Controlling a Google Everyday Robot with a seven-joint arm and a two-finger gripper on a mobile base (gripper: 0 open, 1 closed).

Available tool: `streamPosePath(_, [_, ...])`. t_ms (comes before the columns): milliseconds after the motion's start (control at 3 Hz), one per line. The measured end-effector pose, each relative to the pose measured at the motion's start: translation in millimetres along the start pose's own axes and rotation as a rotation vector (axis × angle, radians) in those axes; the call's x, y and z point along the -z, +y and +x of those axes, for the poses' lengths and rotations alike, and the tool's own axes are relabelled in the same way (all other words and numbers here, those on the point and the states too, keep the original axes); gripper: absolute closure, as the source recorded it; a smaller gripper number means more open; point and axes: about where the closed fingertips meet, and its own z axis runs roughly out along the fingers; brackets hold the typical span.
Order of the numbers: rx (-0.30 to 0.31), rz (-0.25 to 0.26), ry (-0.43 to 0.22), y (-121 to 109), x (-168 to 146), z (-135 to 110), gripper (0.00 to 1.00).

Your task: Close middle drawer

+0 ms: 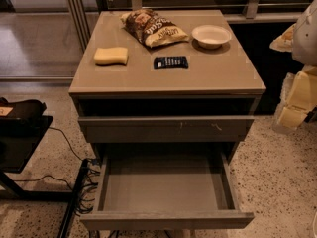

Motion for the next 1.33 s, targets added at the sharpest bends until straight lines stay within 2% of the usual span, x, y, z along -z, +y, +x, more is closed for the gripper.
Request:
streamPosePath(333, [0.002, 0.001, -0.008, 2.5, -0.8, -0.2, 0.00])
streamPosePath(667, [0.002, -0.029, -0.054, 19.7, -16.6, 4.4, 0.00])
streamPosePath(1000, [0.015, -0.078, -0.151, 48.4, -44.4, 10.9, 0.19])
streamPosePath(1333, [0.043, -0.127, -0.255, 81.3, -83.0, 14.6, 0.42])
